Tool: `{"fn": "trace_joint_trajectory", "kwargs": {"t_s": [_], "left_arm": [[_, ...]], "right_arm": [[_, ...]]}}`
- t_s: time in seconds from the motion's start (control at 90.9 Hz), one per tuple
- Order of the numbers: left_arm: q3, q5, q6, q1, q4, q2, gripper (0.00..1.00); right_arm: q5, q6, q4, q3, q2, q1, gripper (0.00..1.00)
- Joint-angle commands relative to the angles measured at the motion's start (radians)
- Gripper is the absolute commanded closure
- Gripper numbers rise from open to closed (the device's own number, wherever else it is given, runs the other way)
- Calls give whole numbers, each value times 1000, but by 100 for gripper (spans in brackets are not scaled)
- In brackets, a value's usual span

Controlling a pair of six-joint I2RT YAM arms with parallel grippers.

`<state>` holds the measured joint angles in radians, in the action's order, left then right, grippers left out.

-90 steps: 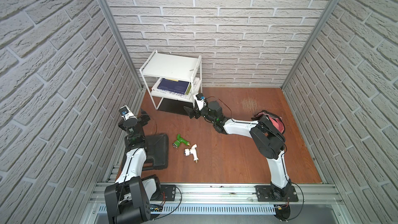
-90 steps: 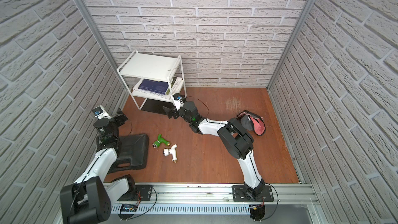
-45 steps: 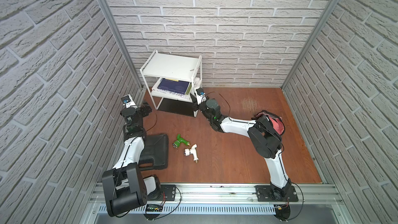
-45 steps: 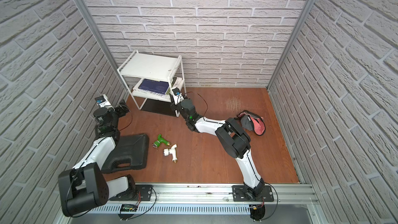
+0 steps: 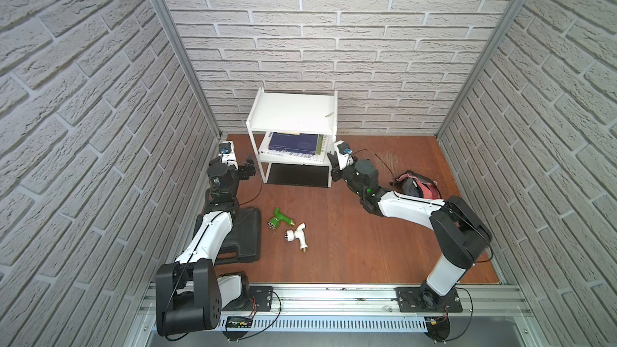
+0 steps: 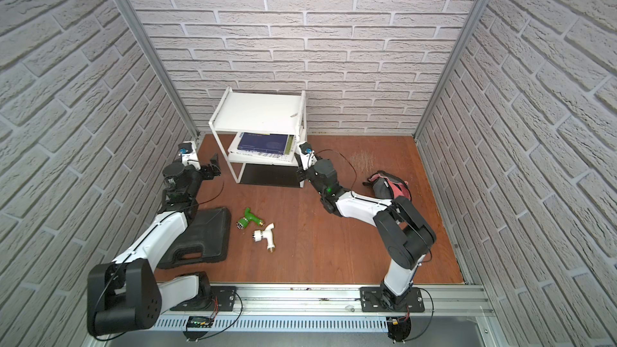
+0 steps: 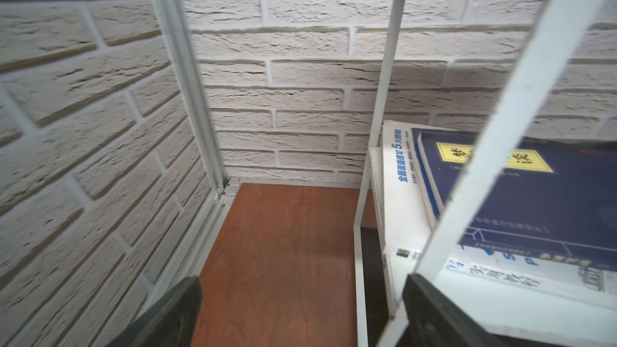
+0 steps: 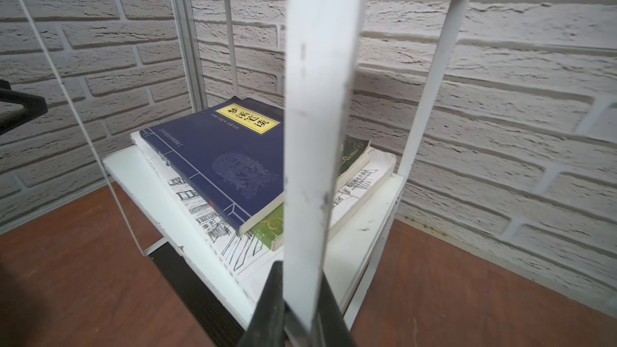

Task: Wipe the bookshelf clean with a cloth
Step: Move the shelf to the center of the board, then pick up the cleaning item at the center of the board.

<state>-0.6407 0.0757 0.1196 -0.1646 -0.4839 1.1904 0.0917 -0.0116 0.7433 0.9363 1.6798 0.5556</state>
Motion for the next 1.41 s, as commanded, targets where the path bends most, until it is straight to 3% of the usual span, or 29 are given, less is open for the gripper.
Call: {"fn": "trace_joint_trajectory", "kwargs": {"t_s": [0.0, 0.143, 0.286, 0.528, 0.605, 0.682, 0.737, 0.836, 0.946, 1.067, 1.155, 1.298, 1.397], "left_arm": [[-36, 123, -78, 83, -11, 4, 2], [-78, 119, -107, 212, 7, 41, 8], [-95, 116, -96, 309, -26, 81, 15], [-73, 24, -16, 330, -77, 131, 10], [-10, -44, 3, 324, -99, 86, 8], [55, -104, 17, 324, -78, 13, 6], [93, -108, 38, 325, -39, -50, 6], [137, -75, 53, 354, 65, -157, 5], [150, -59, 63, 421, 97, -216, 3], [87, -33, 118, 453, 90, -173, 2], [29, -53, 129, 468, 67, -115, 2], [-33, -126, 104, 474, 38, -30, 2], [-75, -139, 97, 472, 53, 5, 2]], "right_arm": [[69, -61, 7, -91, -127, -105, 97], [-19, -65, -67, -158, -220, -202, 97], [-21, -83, -157, -200, -299, -270, 97], [-76, -38, -207, -259, -365, -313, 97], [-87, -27, -278, -251, -394, -313, 76], [-44, -33, -419, -227, -449, -318, 35], [14, -14, -567, -207, -505, -328, 19], [146, 104, -746, -228, -621, -359, 7], [182, 269, -832, -277, -690, -463, 1], [48, 424, -897, -211, -570, -672, 1], [-61, 403, -951, -86, -391, -776, 1], [-118, 257, -1137, 169, -81, -800, 1], [-157, 213, -1230, 255, 61, -794, 1]]}}
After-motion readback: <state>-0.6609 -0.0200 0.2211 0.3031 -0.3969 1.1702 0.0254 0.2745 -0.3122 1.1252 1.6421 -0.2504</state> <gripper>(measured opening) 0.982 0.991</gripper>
